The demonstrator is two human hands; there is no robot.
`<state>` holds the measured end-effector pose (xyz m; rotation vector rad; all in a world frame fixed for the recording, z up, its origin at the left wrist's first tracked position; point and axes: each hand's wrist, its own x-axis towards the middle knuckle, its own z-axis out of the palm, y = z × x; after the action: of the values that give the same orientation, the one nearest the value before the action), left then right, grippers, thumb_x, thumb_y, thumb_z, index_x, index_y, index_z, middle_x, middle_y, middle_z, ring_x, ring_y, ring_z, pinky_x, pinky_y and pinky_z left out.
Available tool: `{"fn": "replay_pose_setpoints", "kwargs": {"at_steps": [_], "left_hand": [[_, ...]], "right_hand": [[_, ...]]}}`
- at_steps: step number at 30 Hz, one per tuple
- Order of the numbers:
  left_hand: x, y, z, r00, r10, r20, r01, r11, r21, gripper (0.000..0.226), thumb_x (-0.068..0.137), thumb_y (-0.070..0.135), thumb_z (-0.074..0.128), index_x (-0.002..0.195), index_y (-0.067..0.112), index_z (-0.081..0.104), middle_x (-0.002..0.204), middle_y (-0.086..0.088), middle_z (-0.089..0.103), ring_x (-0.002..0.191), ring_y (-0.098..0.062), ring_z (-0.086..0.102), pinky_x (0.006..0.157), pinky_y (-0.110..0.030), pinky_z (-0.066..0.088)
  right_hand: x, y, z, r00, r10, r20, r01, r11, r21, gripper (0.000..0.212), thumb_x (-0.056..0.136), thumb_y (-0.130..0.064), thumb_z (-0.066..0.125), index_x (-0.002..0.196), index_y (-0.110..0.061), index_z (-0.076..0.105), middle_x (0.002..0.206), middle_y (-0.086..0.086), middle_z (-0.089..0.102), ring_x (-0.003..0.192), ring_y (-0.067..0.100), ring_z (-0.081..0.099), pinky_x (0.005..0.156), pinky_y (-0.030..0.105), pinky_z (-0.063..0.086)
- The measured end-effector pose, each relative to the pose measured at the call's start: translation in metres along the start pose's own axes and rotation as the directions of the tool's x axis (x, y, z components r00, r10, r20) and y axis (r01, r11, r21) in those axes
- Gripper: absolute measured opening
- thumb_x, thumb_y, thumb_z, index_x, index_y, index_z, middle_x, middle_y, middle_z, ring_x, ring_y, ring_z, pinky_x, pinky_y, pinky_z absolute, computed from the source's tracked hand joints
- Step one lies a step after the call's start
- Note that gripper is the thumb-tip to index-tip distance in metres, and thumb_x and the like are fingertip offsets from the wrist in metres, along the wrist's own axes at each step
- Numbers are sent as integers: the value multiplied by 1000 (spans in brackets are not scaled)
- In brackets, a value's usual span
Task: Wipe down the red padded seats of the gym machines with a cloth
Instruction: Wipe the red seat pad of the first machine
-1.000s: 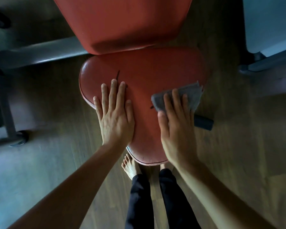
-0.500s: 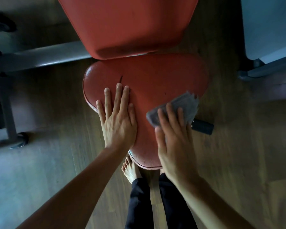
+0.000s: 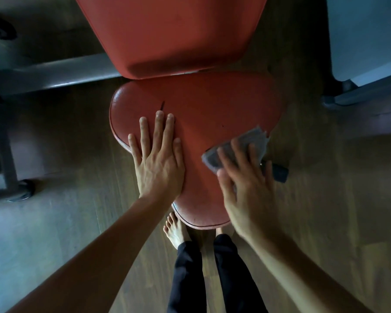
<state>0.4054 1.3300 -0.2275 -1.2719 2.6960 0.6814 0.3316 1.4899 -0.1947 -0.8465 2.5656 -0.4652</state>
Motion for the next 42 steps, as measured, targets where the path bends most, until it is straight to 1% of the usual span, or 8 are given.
{"fn": "replay_pose_setpoints", "kwargs": {"at_steps": [7, 11, 16, 22, 27, 32, 38, 42], "left_hand": [[-1, 1, 1, 1000, -1, -17, 0, 1000, -12, 54, 106, 40, 15, 159, 31, 14, 167, 11, 6, 155, -18, -9, 124, -44, -11], [-1, -1, 0, 1000, -11, -9, 11, 1000, -16, 54, 106, 40, 15, 159, 31, 13, 167, 11, 5, 155, -18, -9, 124, -44, -10], [1, 0, 2, 1000, -3, -19, 3, 1000, -12, 53, 106, 40, 15, 159, 31, 13, 167, 11, 5, 155, -19, -9, 124, -46, -10], [0, -1, 2, 1000, -8, -15, 8, 1000, -6, 53, 106, 39, 14, 159, 32, 12, 167, 11, 5, 155, -19, -9, 124, -46, -9], [2, 0, 3, 1000, -11, -20, 11, 1000, -7, 53, 107, 38, 16, 159, 31, 12, 167, 10, 5, 155, -20, -9, 124, -47, -9], [1, -1, 2, 1000, -3, -6, 3, 1000, -11, 53, 108, 37, 16, 160, 31, 10, 167, 10, 2, 154, -19, -12, 124, -47, -10], [4, -1, 3, 1000, 1, -13, -1, 1000, -20, 53, 107, 38, 17, 159, 30, 13, 167, 10, 4, 155, -20, -9, 124, -47, -10], [3, -2, 1, 1000, 3, 6, -2, 1000, -12, 53, 107, 38, 16, 159, 30, 10, 167, 10, 1, 154, -19, -12, 124, -46, -11]], "right_hand": [[14, -8, 12, 991, 110, -76, -97, 984, 149, 49, 104, -39, 32, 148, -23, 44, 163, -2, 22, 153, 25, 7, 120, 52, 20], [-9, -8, 7, 1000, 10, -6, -10, 998, 59, 48, 103, -44, 30, 146, -30, 46, 161, -11, 23, 152, 18, 10, 122, 47, 9], [48, -7, 5, 996, 84, -3, -84, 996, 7, 47, 104, -43, 32, 149, -32, 41, 164, -10, 16, 153, 17, 0, 122, 53, 4], [-7, -1, 0, 990, -134, 38, 135, 991, -13, 44, 102, -40, 34, 143, -31, 50, 158, -8, 32, 150, 20, 19, 120, 54, 18], [48, -12, 3, 998, -43, 51, 44, 999, -21, 49, 102, -44, 29, 147, -32, 43, 163, -9, 21, 153, 19, 4, 122, 51, 0], [-7, -8, 1, 972, -221, 78, 223, 975, -13, 44, 102, -41, 32, 142, -32, 51, 158, -8, 34, 150, 20, 21, 121, 53, 15], [50, -10, 3, 995, -83, 57, 85, 996, -23, 47, 102, -42, 31, 146, -34, 44, 162, -10, 25, 153, 19, 9, 123, 51, 1], [-13, -9, -1, 972, -220, 79, 220, 975, 9, 44, 102, -42, 33, 142, -32, 49, 159, -7, 32, 151, 22, 21, 120, 54, 16]]}}
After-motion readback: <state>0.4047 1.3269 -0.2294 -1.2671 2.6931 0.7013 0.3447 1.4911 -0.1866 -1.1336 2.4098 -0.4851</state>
